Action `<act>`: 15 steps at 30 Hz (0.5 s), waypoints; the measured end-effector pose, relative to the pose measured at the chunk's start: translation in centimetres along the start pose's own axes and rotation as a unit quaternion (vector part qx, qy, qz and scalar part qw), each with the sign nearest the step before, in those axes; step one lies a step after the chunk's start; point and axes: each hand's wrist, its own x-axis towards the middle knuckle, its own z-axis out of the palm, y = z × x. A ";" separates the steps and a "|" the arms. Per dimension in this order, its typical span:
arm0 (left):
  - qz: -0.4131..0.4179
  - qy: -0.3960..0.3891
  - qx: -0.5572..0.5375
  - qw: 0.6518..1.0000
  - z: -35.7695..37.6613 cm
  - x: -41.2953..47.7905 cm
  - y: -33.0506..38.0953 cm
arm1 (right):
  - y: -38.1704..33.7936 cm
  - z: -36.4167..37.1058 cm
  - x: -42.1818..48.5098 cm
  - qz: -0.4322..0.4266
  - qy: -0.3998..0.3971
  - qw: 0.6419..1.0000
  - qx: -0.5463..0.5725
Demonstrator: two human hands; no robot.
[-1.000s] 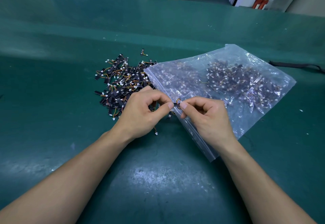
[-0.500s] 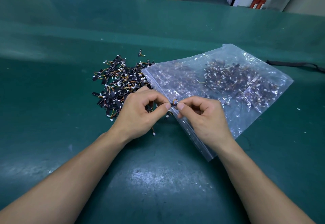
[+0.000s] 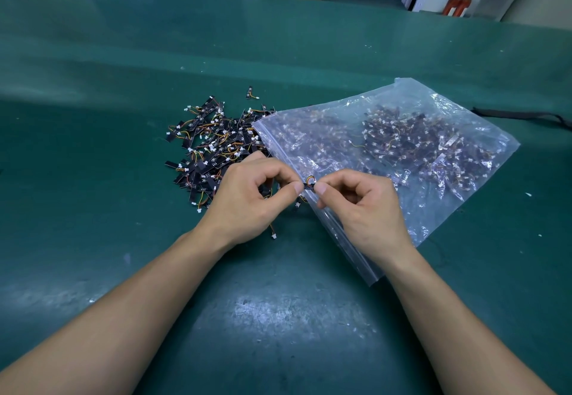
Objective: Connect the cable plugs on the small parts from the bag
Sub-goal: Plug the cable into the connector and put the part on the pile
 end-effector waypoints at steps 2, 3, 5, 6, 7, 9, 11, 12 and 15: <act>0.002 0.002 0.000 1.000 0.0 0.0 0.1 | -0.2 0.0 0.0 0.006 0.001 1.000 0.013; 0.003 0.002 0.000 1.000 0.0 0.0 0.1 | -0.3 0.0 -0.1 0.010 0.002 1.000 0.019; 0.004 0.002 0.000 1.000 0.0 0.0 0.1 | -0.4 0.0 0.0 0.010 0.003 1.000 0.025; 0.003 0.002 0.000 1.000 0.0 0.0 0.1 | -0.4 0.0 0.0 0.008 0.002 1.000 0.020; 0.003 0.001 0.001 1.000 0.1 0.0 0.1 | -0.3 0.0 0.0 0.007 0.001 1.000 0.013; 0.004 -0.001 0.000 1.000 0.0 0.0 0.1 | -0.3 0.0 0.0 0.007 -0.001 1.000 0.003; 0.002 -0.006 -0.003 1.000 0.0 0.0 0.0 | -0.3 0.0 0.0 0.008 0.000 1.000 -0.002; 0.001 -0.007 -0.004 1.000 0.0 0.0 0.0 | -0.3 0.0 0.0 0.007 0.002 1.000 -0.003; 0.001 -0.007 -0.002 1.000 0.0 0.0 0.0 | -0.3 0.0 0.0 0.005 0.006 1.000 0.002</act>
